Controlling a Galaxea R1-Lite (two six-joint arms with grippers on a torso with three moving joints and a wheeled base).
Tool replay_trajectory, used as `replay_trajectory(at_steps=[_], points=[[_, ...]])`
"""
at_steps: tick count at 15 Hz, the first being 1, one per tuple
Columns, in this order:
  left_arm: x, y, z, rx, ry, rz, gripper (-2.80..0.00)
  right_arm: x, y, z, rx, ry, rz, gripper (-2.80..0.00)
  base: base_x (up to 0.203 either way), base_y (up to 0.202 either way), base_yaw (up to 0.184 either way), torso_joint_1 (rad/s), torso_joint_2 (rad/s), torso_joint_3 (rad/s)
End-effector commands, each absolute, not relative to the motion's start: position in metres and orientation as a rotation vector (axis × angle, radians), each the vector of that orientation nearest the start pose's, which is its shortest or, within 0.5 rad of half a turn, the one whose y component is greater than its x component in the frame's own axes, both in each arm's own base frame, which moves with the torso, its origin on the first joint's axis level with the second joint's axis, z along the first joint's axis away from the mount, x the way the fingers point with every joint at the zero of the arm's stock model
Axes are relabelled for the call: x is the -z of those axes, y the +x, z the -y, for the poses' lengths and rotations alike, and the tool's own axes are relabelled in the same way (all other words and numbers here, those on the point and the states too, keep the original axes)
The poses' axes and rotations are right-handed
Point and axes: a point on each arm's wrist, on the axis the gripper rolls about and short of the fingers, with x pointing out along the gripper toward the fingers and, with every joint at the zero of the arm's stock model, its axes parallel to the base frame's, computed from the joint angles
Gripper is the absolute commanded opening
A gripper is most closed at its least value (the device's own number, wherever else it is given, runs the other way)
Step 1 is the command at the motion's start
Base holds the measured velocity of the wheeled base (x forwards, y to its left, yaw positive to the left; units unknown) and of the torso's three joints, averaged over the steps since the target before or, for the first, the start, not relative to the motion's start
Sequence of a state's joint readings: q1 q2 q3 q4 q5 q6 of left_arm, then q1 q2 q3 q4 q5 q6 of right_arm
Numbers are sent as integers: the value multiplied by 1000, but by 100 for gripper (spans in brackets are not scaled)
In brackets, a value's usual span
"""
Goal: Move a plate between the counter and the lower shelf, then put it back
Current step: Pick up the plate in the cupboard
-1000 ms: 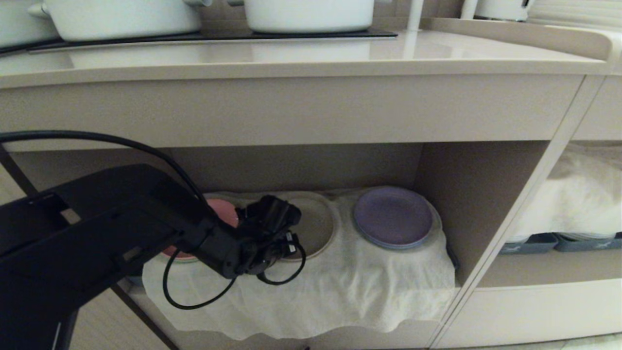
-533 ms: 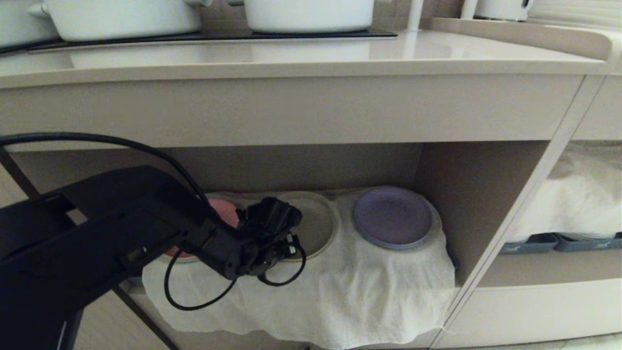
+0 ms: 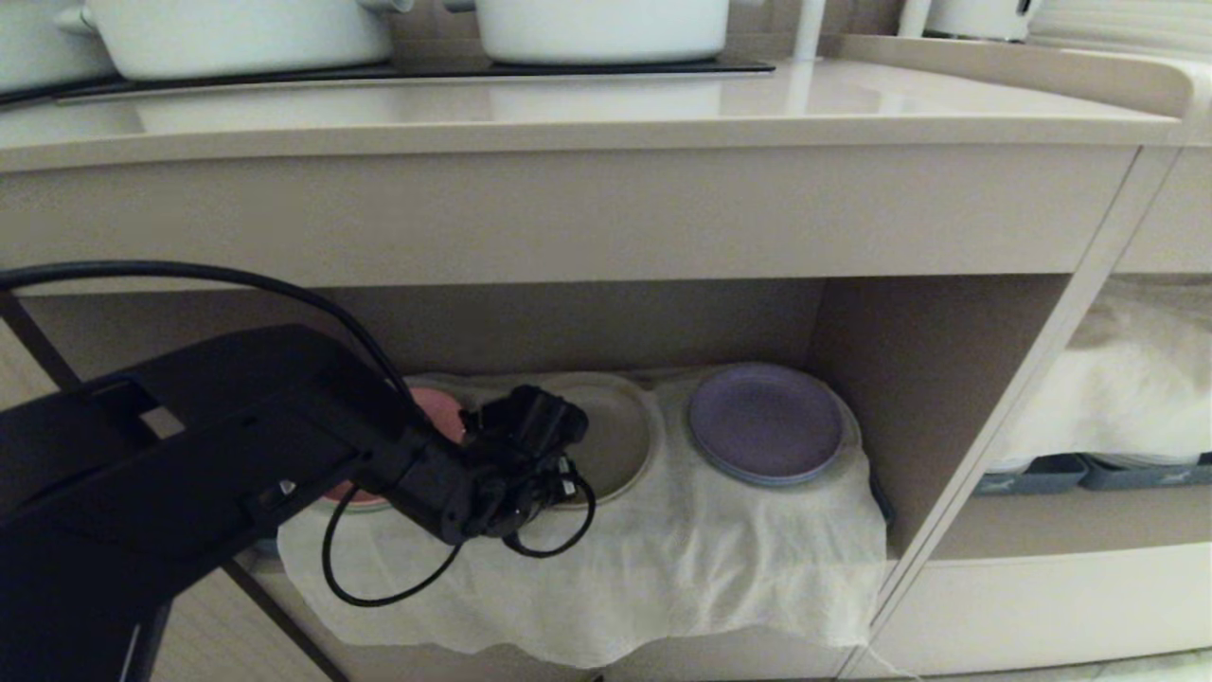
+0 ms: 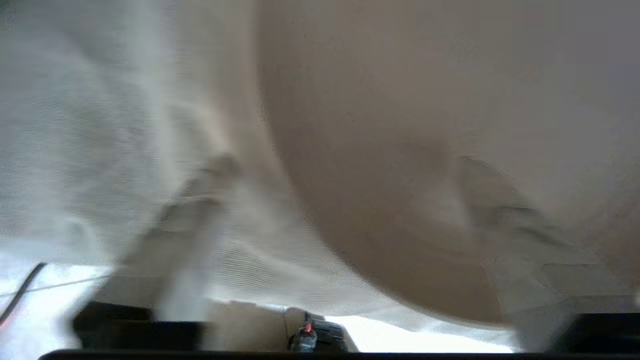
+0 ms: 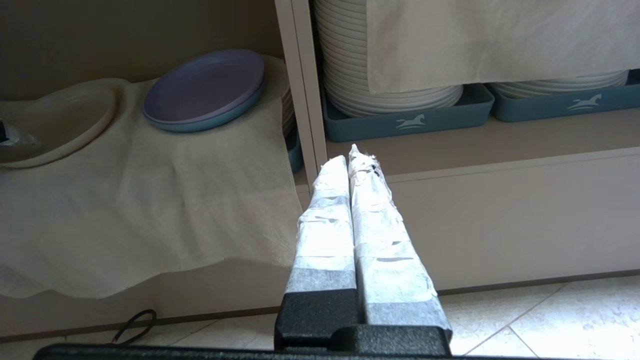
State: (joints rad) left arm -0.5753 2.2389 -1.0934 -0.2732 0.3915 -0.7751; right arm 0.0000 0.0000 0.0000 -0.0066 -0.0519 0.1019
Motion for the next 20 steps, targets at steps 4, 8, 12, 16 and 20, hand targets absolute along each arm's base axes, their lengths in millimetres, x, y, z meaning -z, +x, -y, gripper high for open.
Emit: replay_trajectory(at_steps=[4,8,12,16,20], points=[[-32,336,207,-134,-342,-764,-280,-76,-23,1,52,103,10,-280,0,0,0,0,0,0],[-35,338,207,-134,-345,-755,-280,-76,-23,1,53,103,10,-280,0,0,0,0,0,0],[-35,337,205,-149,-333,-767,-280,-76,-23,1,52,103,9,-280,0,0,0,0,0,0],[-37,336,204,-150,-332,-766,-280,-76,-23,1,52,103,10,-280,0,0,0,0,0,0],[-47,332,197,-169,-321,-786,-280,-76,-23,1,52,103,9,-280,0,0,0,0,0,0]])
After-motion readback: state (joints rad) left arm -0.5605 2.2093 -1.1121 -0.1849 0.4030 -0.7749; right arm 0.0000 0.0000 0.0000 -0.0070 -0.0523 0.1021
